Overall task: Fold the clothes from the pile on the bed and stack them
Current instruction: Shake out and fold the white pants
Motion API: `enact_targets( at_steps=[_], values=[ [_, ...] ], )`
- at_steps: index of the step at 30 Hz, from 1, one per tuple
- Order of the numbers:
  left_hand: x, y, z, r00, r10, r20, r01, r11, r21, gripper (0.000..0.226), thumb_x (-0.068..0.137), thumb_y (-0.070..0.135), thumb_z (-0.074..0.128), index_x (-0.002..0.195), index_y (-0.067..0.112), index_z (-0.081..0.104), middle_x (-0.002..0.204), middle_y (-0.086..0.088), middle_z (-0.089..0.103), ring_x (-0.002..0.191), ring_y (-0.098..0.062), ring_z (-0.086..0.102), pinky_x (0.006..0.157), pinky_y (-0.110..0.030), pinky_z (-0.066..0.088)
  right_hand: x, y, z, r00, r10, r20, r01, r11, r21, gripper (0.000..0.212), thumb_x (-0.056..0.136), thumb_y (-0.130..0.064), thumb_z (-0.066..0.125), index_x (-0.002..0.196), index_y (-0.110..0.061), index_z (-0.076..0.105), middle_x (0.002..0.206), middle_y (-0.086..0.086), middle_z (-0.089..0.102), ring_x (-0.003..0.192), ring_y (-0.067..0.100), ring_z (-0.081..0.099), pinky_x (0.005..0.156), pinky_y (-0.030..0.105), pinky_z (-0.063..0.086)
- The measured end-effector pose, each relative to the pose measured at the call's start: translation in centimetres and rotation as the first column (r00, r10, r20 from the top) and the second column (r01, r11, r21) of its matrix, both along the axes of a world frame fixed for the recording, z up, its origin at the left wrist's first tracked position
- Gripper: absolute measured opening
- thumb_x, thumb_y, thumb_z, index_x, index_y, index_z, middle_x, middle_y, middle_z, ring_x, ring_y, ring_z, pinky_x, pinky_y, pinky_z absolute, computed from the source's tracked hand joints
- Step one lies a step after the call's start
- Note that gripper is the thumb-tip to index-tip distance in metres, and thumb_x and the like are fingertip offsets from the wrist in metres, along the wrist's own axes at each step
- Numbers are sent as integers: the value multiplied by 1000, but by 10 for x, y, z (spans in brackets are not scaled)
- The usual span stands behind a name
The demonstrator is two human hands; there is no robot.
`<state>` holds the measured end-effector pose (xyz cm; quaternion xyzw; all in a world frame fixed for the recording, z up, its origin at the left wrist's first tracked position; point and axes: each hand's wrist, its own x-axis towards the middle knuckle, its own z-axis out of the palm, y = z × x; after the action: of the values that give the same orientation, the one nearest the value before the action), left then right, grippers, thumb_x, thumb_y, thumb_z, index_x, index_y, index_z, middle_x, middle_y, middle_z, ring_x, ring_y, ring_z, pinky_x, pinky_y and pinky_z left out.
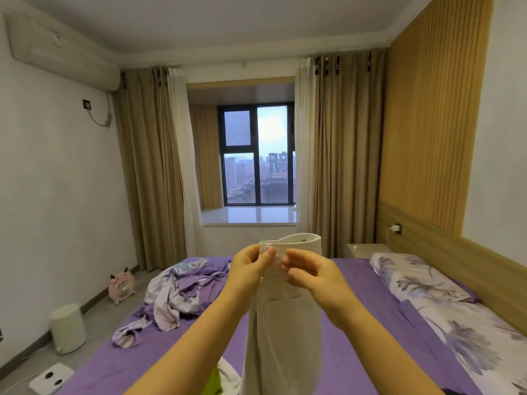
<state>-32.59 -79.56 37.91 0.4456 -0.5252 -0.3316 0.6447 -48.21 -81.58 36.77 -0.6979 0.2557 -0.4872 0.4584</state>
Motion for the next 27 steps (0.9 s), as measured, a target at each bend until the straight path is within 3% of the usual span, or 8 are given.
enact_targets(
  at_steps=[5, 9, 12, 17, 20, 22, 24, 27],
  values=[
    [9, -2, 27, 997, -36, -69, 36, 999, -15, 20, 95, 20, 55, 90, 6, 69, 80, -8, 68, 75, -21, 61, 75, -39, 54, -24, -25, -10, 922, -385, -46, 380, 921, -91, 52, 83, -19, 74, 130, -20, 51, 127, -5, 54, 114, 7, 51, 85, 11, 44],
    [16, 2, 70, 994, -93, -49, 88, 992, -91, 24, 96, 24, 51, 100, 8, 69, 84, -8, 69, 79, -20, 64, 80, -42, 56, -32, -34, -8, 992, -128, 4, 127, 986, 108, 92, 72, -39, 79, 147, -33, 26, 140, -15, 44, 131, 4, 39, 105, 29, 37],
    [26, 4, 111, 992, -124, -6, 121, 978, -169, 25, 98, 23, 48, 104, 10, 69, 87, -7, 69, 82, -21, 65, 79, -42, 56, -24, -37, 1, 994, 109, 22, -111, 988, 107, 77, 70, -42, 82, 136, -37, 42, 124, -10, 64, 115, 12, 60, 94, 38, 52],
    [57, 2, 157, 991, 115, 65, -98, 971, -219, 25, 98, 28, 50, 109, 13, 67, 98, -6, 68, 91, -21, 63, 83, -39, 57, 1, -42, 49, 991, -26, 129, 11, 993, 115, 37, 71, -29, 83, 103, -22, 67, 98, 1, 74, 85, 21, 71, 72, 37, 59],
    [79, -4, 158, 951, 307, 50, -293, 939, -182, 32, 99, 26, 51, 123, 7, 58, 118, -14, 62, 101, -24, 59, 91, -40, 53, 19, -40, 67, 987, 30, 158, -47, 993, 107, 34, 72, -28, 82, 101, -16, 68, 93, 3, 74, 83, 24, 72, 68, 36, 59],
    [89, -4, 149, 876, 463, 138, -442, 883, -157, 37, 99, 24, 50, 132, 8, 51, 129, -14, 56, 108, -22, 55, 90, -33, 50, 35, -36, 69, 986, 4, 165, -22, 993, 112, 33, 73, -29, 81, 98, -11, 68, 92, 7, 74, 83, 27, 70, 73, 41, 60],
    [93, 1, 134, 643, 673, 365, -605, 739, -297, 41, 98, 22, 50, 137, 10, 45, 138, -12, 48, 122, -24, 48, 101, -39, 42, 51, -33, 67, 990, -44, 132, 30, 994, 106, 32, 74, -27, 81, 94, -7, 67, 90, 10, 73, 79, 24, 68, 74, 40, 59],
    [80, 12, 119, 275, 816, 509, -306, 576, -758, 34, 99, 27, 44, 127, 11, 58, 134, -9, 56, 132, -29, 45, 114, -54, 25, 70, -29, 56, 997, -53, 49, 51, 998, 44, 27, 76, -22, 79, 91, -4, 66, 83, 6, 69, 71, 15, 62, 62, 28, 53]
  ],
)
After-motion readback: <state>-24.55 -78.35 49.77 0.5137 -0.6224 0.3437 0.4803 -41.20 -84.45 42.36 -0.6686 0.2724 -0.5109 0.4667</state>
